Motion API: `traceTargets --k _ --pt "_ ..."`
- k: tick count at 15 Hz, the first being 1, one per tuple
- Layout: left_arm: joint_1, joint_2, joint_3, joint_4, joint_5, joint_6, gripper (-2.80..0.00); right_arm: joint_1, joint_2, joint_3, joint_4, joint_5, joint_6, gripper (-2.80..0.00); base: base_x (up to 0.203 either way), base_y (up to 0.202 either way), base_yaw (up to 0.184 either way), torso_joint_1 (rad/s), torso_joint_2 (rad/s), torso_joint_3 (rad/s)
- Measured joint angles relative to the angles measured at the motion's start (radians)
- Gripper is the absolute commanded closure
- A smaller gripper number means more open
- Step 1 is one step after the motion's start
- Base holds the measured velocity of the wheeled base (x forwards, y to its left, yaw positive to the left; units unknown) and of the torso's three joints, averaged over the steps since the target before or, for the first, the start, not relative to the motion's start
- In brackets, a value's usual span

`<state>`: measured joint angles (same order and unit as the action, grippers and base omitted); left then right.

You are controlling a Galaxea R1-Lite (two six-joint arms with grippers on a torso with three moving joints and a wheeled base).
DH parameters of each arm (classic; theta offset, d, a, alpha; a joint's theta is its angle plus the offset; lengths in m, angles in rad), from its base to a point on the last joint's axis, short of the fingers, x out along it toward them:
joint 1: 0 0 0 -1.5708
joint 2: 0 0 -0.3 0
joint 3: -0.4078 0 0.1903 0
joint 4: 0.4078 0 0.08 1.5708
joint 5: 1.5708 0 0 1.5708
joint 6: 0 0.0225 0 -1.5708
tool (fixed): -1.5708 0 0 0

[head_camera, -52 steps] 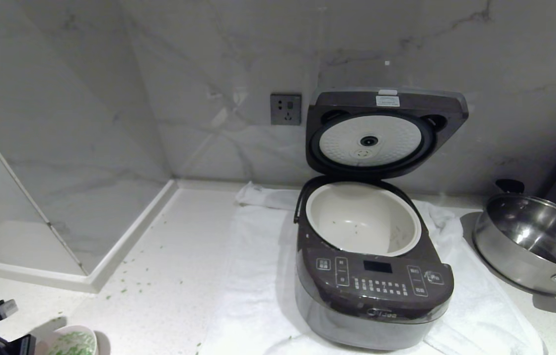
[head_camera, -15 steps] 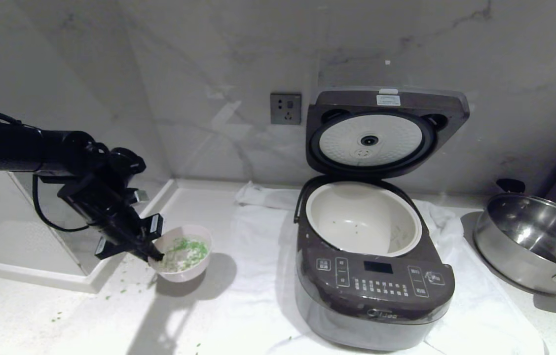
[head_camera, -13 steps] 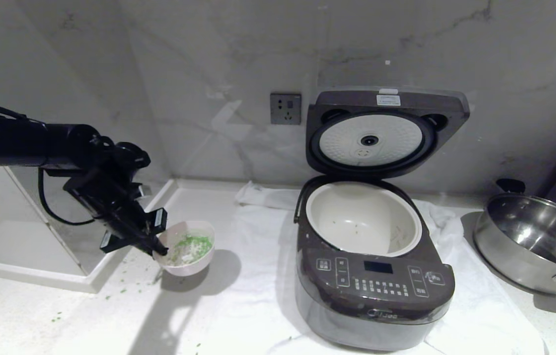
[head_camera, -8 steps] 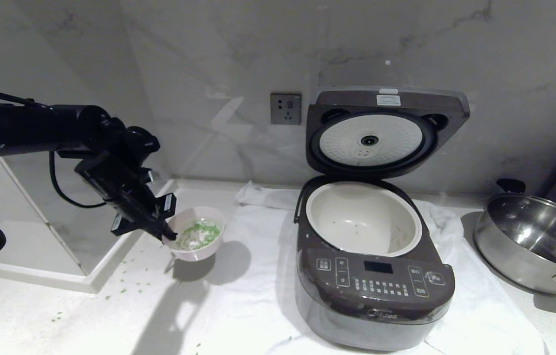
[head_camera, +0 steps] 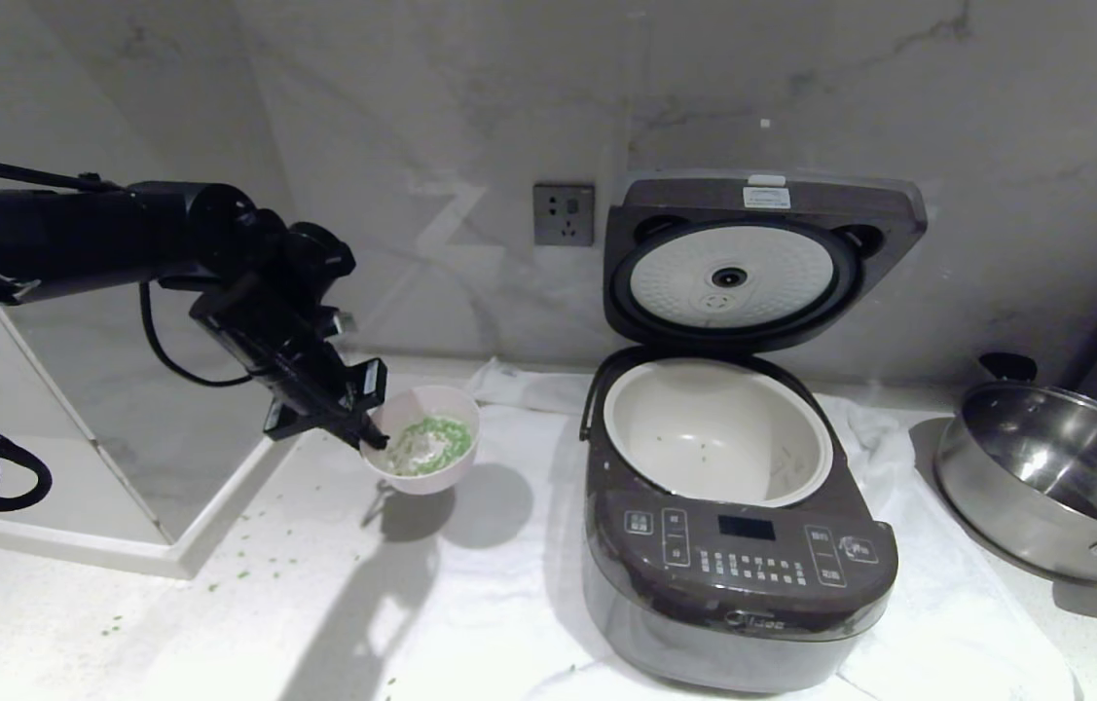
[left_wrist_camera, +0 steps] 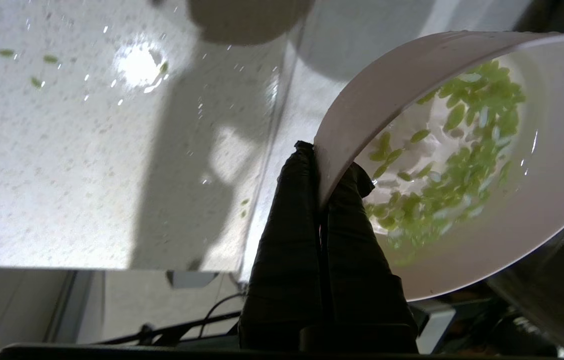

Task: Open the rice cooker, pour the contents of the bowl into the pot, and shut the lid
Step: Fill a bowl with water from the tap

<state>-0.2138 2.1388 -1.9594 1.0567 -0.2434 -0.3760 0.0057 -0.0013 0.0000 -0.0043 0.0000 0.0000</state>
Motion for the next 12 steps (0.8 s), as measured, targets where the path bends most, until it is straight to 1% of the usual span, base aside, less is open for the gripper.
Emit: traceTargets --k 1,5,9,12 --pt "-0.014 -0.007 -0.001 -0.018 0.0 -0.019 0.0 0.0 0.0 0.0 0.0 0.0 0.0 0.0 0.0 0.0 0.0 0.0 0.0 0.0" --pt "-0.079 -0.037 -0.001 -0.022 -0.001 -0.03 0.0 0.0 0.0 0.0 0.0 0.0 0.0 0.0 0.0 0.0 0.0 0.0 0.0 0.0" --pt "-0.144 -0.068 -0.003 -0.029 0.0 -0.086 0.0 0.0 0.0 0.0 0.0 0.0 0.0 0.0 0.0 0.0 0.0 0.0 0.0 0.0" --pt "-0.191 -0.072 -0.004 -0.047 -0.001 -0.143 0.0 0.0 0.0 0.0 0.0 0.0 0.0 0.0 0.0 0.0 0.0 0.0 0.0 0.0"
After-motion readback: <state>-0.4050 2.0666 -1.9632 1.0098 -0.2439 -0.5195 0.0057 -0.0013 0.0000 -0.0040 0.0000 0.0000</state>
